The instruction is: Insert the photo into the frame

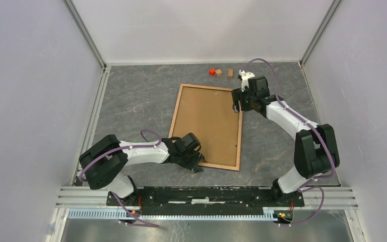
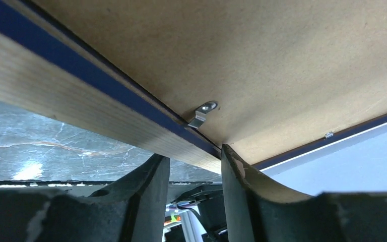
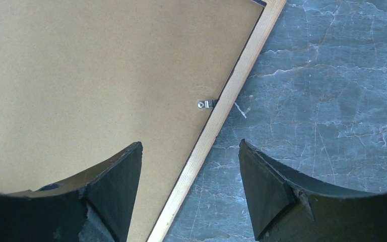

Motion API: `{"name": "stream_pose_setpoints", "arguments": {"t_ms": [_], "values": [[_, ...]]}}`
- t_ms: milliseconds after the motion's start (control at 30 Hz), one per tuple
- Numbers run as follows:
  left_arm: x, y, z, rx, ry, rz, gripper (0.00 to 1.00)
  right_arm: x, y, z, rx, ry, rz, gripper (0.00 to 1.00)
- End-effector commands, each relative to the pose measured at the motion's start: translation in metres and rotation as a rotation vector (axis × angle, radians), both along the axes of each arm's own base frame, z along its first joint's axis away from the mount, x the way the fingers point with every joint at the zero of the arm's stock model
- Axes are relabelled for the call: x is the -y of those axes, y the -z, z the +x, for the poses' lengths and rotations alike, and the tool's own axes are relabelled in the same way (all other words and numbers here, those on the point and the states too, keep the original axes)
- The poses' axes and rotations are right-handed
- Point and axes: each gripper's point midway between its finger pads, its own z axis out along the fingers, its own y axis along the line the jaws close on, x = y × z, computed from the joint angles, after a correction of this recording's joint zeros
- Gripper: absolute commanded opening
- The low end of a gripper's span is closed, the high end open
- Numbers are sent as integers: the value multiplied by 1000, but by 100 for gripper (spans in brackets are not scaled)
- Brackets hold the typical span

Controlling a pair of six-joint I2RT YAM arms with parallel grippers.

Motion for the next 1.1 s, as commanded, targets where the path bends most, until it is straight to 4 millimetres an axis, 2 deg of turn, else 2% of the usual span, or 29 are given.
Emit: {"name": "stream_pose_setpoints", "arguments": {"t_ms": [0,33,67,133,233,300,433,500,633,733,867,1000,1067], "values": [[-28,29,-3,-54,-128,126,47,-6,-15,7,59,-2,41,76],[-32,31,-3,-51,-131,138,46,-7,-15,9,59,0,44,76],[-35,33,-3,-52,-126,148,40,-8,-14,9,57,-1,50,75],[-41,35,-1,-25,-49,182,17,-11,-11,10,49,-8,58,75],[-65,32,6,10,182,388,3,-11,-8,8,39,-10,59,75],[-88,33,7,2,320,529,2,-9,-4,7,36,-11,44,75],[-113,45,9,19,550,621,2,-4,6,1,24,-10,26,76],[-136,48,9,-3,640,697,2,-2,12,-4,12,-6,18,76],[-174,47,30,6,798,778,2,2,14,-15,11,7,25,76],[-181,34,56,70,943,709,2,-2,11,-26,19,-9,61,76],[-189,2,91,218,1049,754,2,4,9,-38,22,-1,55,76],[-212,-11,105,162,1066,834,2,22,7,-47,14,57,-13,76],[-216,-12,108,151,1062,826,2,39,10,-55,0,119,-72,76]]}}
